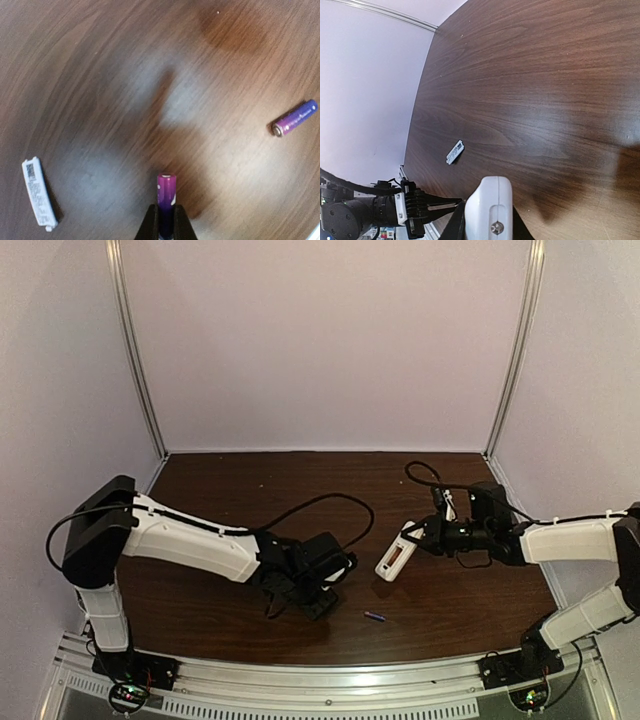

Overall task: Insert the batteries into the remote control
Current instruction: Pick up the battery from the center of the board, then place the battery in the battery compartment.

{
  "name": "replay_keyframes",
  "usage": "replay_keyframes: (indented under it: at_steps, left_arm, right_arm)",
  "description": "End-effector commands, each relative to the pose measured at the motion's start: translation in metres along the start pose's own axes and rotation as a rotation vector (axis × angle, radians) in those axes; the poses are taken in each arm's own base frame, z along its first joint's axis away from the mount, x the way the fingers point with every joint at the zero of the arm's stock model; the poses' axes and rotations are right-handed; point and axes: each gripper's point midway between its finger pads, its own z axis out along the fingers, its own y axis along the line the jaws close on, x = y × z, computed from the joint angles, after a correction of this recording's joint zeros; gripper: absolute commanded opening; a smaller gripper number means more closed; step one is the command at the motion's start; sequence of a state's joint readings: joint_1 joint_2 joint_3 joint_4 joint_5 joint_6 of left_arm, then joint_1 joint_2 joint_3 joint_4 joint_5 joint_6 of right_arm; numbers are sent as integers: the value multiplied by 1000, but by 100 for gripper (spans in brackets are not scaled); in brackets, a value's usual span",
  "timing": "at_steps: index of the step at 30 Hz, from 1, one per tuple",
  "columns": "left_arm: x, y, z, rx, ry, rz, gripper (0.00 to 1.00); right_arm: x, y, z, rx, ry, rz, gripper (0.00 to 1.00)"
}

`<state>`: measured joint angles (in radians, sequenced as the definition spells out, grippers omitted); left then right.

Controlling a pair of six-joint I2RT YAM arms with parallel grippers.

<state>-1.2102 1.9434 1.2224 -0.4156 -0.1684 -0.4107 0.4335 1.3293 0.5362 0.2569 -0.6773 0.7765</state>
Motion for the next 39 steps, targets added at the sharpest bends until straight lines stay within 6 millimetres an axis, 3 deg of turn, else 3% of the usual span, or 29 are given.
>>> replay_keyframes:
  at_steps: [1,5,9,22,39]
  left_arm:
    - [-48,-1,-61,57,-227,-85,0]
    - [-74,-5,-97,116,-335,-125,0]
    - [-85,-11,-111,158,-367,-145,0]
    - [-93,-26,-102,219,-347,-147,0]
    - [-85,-36,-73,231,-254,-134,0]
  right_arm:
    - [2,24,2,-105,-21,23,0]
    - [15,38,8,-129,-3,36,0]
    - [23,47,12,-135,1,46,0]
    - [41,56,25,-161,2,121,0]
    - [49,61,39,-181,28,131,0]
